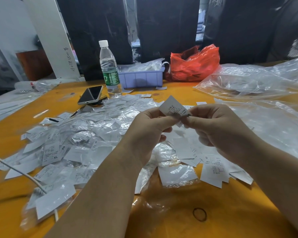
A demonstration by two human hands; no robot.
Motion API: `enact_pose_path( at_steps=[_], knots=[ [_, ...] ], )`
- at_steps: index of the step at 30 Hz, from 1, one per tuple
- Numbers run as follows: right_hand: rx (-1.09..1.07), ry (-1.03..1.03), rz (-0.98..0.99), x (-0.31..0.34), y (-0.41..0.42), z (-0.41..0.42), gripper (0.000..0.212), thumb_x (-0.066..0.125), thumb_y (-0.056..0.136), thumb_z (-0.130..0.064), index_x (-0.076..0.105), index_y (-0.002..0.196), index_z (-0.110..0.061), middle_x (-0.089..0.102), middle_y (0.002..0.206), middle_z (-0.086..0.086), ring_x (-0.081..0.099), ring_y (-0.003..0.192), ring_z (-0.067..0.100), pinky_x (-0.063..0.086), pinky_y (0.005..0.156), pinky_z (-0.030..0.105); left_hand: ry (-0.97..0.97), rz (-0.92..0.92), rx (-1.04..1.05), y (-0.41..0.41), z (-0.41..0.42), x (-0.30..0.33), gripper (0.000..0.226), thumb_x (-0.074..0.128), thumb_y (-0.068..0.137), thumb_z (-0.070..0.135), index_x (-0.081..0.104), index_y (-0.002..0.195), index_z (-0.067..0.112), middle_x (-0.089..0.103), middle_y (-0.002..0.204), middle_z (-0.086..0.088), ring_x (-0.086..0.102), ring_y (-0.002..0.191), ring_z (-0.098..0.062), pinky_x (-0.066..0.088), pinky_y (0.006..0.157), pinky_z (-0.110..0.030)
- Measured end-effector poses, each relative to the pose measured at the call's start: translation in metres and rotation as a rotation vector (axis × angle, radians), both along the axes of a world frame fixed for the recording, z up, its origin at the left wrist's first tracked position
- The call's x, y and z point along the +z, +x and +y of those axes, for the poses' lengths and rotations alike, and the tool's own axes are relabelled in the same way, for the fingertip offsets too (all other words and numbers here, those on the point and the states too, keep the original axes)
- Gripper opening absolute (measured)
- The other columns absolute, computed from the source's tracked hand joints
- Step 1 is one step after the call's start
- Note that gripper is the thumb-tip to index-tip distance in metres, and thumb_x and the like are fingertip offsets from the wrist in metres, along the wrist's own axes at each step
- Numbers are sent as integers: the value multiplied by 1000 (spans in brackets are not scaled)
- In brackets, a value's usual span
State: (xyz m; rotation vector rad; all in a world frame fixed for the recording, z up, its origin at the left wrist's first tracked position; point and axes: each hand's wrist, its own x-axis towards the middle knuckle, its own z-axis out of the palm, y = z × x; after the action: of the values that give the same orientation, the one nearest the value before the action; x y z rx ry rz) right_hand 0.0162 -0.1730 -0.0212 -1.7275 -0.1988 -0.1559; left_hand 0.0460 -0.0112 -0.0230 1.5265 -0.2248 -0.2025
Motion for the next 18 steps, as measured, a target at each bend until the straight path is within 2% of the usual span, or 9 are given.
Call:
enact_pose_path(
  at_steps=[3, 7, 9, 11, 13, 16, 18],
  knots=[
    [14, 59, 22, 1, 0, 1, 10, 63, 89, -10, 69, 82, -6, 45, 39, -12, 21, 36, 5, 19, 39, 22, -68, 28, -22, 0, 0, 1, 11, 68, 86, 25, 74, 92, 17, 70, 79, 3, 54, 61, -9, 42, 58, -24],
    [23, 93, 52, 1, 1, 0, 8, 65, 86, -10, 69, 88, -3, 46, 39, -11, 22, 36, 5, 21, 37, 20, 27, -147, 56, 0, 0, -2, 9, 66, 90, 21, 74, 85, 22, 69, 73, 8, 54, 59, -4, 45, 54, -17],
    [20, 106, 59, 0, 2, 0, 18, 69, 80, -16, 69, 91, -1, 44, 40, -10, 22, 36, 4, 22, 37, 19, 39, -191, 58, 0, 0, -3, 9, 68, 89, 19, 74, 83, 23, 69, 71, 8, 54, 58, -3, 45, 52, -15],
    [11, 118, 56, 1, 2, -1, 31, 70, 69, -25, 70, 90, -2, 41, 40, -10, 23, 36, 4, 23, 36, 18, 56, -188, 42, 0, 1, -3, 7, 69, 88, 20, 75, 85, 24, 70, 74, 7, 54, 59, -4, 44, 55, -18],
    [1, 122, 51, 1, 2, -1, 34, 70, 66, -28, 70, 89, -2, 40, 40, -10, 23, 36, 4, 24, 36, 18, 70, -163, 35, -1, 1, -3, 6, 69, 88, 23, 75, 86, 24, 70, 75, 7, 55, 61, -5, 43, 59, -22],
    [-20, 90, 49, 1, 1, -1, 17, 69, 81, -19, 71, 90, -4, 43, 41, -12, 26, 36, 3, 26, 37, 19, 30, -174, 84, -1, 1, -1, 11, 64, 91, 29, 71, 94, 22, 69, 71, 9, 57, 61, -4, 46, 59, -23],
    [-36, 79, 52, 0, 2, -1, 10, 66, 86, -13, 71, 90, -6, 44, 41, -12, 26, 36, 3, 26, 38, 19, 49, -274, 160, 0, 2, -1, 11, 62, 93, 28, 70, 97, 22, 69, 71, 6, 57, 60, -2, 48, 58, -19]
  ],
)
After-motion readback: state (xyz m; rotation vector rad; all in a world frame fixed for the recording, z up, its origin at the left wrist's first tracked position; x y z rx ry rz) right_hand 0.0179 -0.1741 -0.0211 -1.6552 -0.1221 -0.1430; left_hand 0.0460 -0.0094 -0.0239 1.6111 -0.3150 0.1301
